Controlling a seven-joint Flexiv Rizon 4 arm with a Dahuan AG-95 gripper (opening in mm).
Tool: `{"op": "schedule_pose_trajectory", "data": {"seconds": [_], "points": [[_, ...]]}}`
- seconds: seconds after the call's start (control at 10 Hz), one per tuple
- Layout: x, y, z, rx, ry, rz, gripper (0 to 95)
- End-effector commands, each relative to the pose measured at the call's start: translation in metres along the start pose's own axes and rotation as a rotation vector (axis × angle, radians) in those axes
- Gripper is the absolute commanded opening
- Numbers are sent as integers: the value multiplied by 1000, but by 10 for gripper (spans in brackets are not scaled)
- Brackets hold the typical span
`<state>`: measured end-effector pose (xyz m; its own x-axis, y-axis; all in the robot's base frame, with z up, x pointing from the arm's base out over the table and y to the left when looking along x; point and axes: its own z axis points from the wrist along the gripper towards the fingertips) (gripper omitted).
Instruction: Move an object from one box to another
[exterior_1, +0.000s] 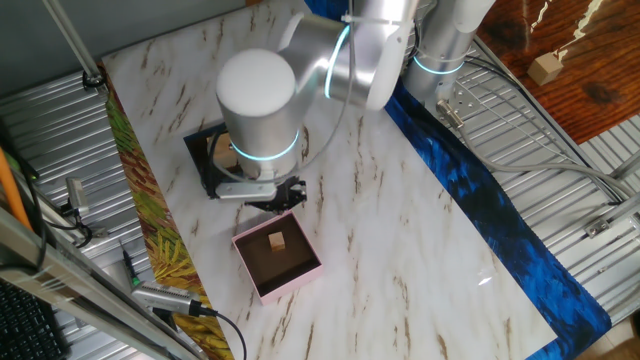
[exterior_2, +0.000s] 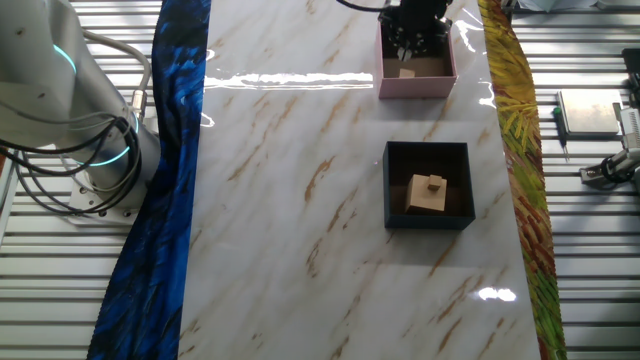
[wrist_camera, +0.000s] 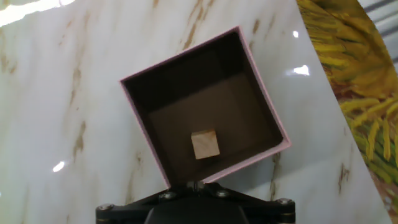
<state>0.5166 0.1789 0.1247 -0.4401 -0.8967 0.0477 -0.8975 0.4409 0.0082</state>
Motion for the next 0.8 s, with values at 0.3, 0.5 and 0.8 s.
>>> {"op": "schedule_pose_trajectory", "data": {"seconds": [0.3,0.5,0.8], "points": [[2,1,-1,-9,20,12,0],[19,-10,0,-14,12,-41,0],[59,-47,6,-16,5,-137,0]]}}
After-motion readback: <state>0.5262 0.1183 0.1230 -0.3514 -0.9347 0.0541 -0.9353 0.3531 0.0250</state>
